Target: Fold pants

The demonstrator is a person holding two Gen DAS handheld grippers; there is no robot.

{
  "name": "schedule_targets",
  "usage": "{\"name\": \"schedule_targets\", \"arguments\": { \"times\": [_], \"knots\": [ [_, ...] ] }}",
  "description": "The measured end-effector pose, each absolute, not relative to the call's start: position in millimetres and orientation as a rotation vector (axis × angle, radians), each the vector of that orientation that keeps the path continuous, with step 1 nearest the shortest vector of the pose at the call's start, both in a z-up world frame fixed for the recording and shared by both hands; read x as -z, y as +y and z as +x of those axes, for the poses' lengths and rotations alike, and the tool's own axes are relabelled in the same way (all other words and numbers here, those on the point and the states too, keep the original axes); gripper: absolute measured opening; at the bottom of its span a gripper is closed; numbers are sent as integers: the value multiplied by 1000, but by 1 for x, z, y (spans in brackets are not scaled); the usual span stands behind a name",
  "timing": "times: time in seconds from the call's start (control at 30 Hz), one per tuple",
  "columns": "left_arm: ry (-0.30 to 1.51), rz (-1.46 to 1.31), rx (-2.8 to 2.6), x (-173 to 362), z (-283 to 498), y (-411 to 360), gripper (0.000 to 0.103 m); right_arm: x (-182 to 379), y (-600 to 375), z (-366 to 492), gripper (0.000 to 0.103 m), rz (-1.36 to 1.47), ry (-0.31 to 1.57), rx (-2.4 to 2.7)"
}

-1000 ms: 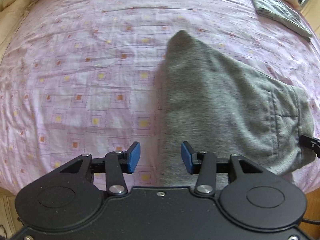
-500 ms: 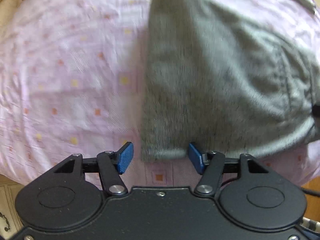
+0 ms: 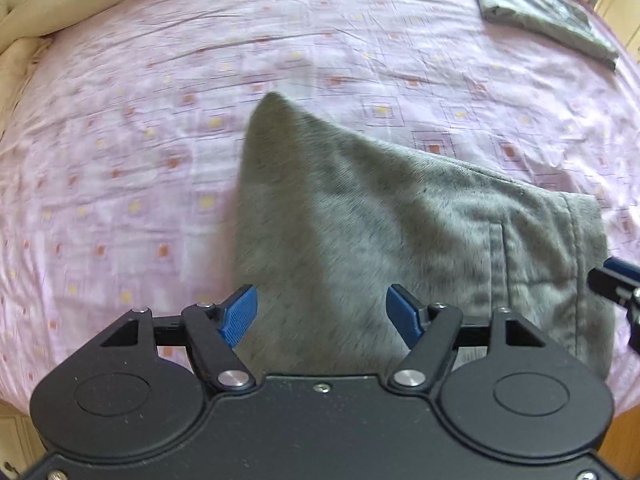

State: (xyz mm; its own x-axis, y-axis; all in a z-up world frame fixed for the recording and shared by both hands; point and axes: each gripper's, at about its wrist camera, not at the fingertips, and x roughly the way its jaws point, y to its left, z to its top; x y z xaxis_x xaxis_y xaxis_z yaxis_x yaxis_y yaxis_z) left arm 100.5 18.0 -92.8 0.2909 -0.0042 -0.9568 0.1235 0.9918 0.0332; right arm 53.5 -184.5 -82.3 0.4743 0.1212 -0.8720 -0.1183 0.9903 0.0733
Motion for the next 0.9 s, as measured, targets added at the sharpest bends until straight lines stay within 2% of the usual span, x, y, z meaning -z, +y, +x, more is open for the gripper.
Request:
{"name": "schedule_targets", "arguments": {
  "times": [0.13, 0.2, 0.27, 0.37, 0.9],
  "knots": [
    [1332, 136, 86, 112, 115, 5, 73, 101, -178, 65, 16, -27, 1135, -136],
    [1359, 151, 79, 124, 120, 2, 77, 110, -177, 70, 17, -25, 1174, -128],
    [1363, 175, 60, 132, 123, 0, 93, 115, -177, 73, 17, -28, 1189, -129],
    [1372, 178, 48, 139, 126, 2, 103, 120, -175, 77, 18, -40, 1213, -134],
    [1455, 46, 67, 153, 151, 15, 103, 131, -179, 91, 19, -12, 1268, -166]
  ]
}}
